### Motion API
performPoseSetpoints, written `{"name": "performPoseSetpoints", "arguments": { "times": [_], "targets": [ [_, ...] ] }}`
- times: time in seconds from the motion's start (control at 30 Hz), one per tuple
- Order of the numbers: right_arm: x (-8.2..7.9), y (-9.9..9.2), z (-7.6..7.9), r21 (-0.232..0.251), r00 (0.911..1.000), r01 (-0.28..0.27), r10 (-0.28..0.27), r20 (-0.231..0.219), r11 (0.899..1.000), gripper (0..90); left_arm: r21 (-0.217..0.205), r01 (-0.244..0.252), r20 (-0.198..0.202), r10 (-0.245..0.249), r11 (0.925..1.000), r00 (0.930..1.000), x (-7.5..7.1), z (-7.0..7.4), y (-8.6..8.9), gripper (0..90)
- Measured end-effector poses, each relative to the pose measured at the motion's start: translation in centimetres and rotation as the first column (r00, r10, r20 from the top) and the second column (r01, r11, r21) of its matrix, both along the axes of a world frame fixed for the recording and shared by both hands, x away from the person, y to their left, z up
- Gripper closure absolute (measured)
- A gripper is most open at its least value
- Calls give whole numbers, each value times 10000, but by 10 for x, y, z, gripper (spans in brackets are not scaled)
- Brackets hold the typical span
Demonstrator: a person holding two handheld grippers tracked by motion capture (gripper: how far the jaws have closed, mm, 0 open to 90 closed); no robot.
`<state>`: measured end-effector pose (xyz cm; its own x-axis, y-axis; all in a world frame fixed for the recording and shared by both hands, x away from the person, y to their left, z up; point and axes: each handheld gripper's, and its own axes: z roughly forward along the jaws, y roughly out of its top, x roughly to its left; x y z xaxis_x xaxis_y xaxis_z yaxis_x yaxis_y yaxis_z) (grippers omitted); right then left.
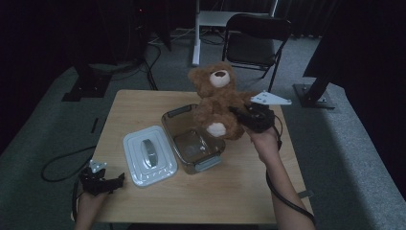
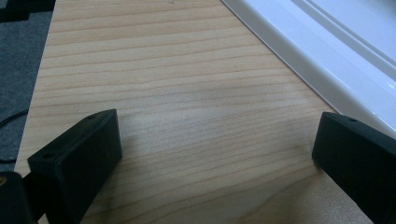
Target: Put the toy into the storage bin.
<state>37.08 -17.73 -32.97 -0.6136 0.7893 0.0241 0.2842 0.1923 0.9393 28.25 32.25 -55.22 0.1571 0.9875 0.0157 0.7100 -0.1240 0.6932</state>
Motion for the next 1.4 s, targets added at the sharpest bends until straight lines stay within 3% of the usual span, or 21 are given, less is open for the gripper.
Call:
{"name": "performPoseSetpoints", "arguments": {
  "times": [0.3, 0.6, 0.83, 1.0, 1.13, 1.23, 1.4],
  "targets": [
    [-2, 45, -5, -71, 9971, -725, 723, -235, 9973, 711, -4, -4, 17, 4, 10000, 10000, 0, 0, 0, 22],
    [1, 79, -29, -434, 9900, -1142, 1100, -886, 9925, 710, -5, -4, 12, 4, 10000, 10000, 0, 0, 0, 22],
    [2, 90, -52, -1195, 9902, -841, 696, -1207, 9893, 700, 0, -7, 29, 7, 10000, 10000, 0, 0, 0, 22],
    [1, 91, -70, -1175, 9840, -889, 689, -1641, 9891, 679, 0, -9, 26, 9, 10000, 10000, 0, 0, 0, 22],
    [-1, 92, -80, -1453, 9822, -922, 660, -1760, 9851, 678, 5, -5, 27, 5, 10000, 10000, 0, 0, 0, 22],
    [-1, 93, -84, -1632, 9797, -998, 683, -1883, 9815, 664, 6, -2, 27, 2, 10000, 10000, 0, 0, 0, 22],
    [-1, 93, -86, -1466, 9762, -1045, 733, -2040, 9837, 651, 17, 11, 13, -11, 10000, 10000, 0, 0, 0, 22]
  ]
}}
